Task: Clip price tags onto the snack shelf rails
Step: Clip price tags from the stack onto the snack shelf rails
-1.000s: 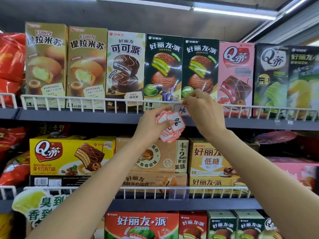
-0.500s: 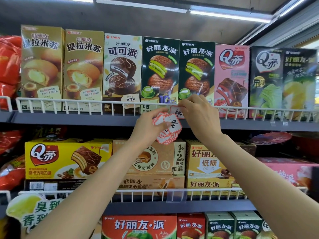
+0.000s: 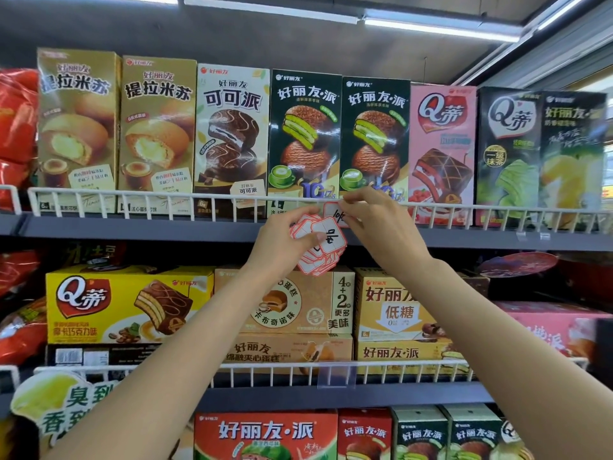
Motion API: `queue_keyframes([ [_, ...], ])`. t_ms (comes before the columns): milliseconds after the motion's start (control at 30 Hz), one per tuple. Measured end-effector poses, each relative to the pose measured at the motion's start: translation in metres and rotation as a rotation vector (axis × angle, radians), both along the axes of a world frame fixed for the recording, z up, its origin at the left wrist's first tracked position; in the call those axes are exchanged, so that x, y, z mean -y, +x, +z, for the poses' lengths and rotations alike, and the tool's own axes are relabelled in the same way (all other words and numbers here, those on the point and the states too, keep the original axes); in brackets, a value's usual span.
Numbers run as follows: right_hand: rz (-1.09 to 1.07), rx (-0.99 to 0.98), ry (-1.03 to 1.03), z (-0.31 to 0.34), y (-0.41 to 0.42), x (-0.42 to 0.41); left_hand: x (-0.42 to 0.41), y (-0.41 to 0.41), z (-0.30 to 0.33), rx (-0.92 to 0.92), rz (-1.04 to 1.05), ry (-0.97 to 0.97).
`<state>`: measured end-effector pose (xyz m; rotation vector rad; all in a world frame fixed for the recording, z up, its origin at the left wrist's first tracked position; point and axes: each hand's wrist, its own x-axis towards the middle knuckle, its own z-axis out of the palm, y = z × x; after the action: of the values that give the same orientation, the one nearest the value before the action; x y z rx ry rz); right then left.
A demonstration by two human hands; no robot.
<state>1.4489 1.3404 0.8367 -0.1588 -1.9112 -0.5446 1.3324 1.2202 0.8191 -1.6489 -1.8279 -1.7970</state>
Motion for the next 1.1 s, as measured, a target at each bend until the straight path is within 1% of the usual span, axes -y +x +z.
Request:
queue_keyframes([
  [133,-0.079,0.062,0.052,-0.001,0.003,-0.004,-0.001,0.000,0.000,0.004,0.007,0.005],
  [300,-0.069,0.103,0.031,-0.003,0.006,-0.002,-0.001,0.002,0.000,0.009,0.026,0.011],
  [400,-0.011,0.052,-0.106,0.004,0.007,0.005,-0.001,0.007,-0.003,0.036,0.031,0.031],
  [467,-0.018,0.041,-0.186,0.011,0.006,0.008,0.000,0.011,-0.006,0.060,0.027,0.057],
  [600,-0.049,0.091,-0.173,0.017,0.004,0.012,0.001,0.017,-0.009,0.057,0.062,0.084],
  [700,-0.106,0.112,-0.167,0.015,0.001,0.012,0.003,0.018,-0.011,0.096,0.073,0.104],
  [767,-0.109,0.118,-0.207,0.014,0.001,0.012,0.004,0.020,-0.012,0.138,0.089,0.109],
  [867,-0.045,0.119,-0.322,0.011,0.005,0.016,0.005,0.023,-0.011,0.219,0.076,0.143],
  [1000,0.154,0.058,-0.480,-0.003,0.014,0.028,0.007,0.032,-0.014,0.279,0.053,0.174],
  [1033,0.218,0.051,-0.560,-0.008,0.017,0.030,0.007,0.034,-0.019,0.288,0.054,0.180],
  [1100,0.391,0.056,-0.783,-0.021,0.024,0.036,0.008,0.041,-0.032,0.290,0.055,0.180],
])
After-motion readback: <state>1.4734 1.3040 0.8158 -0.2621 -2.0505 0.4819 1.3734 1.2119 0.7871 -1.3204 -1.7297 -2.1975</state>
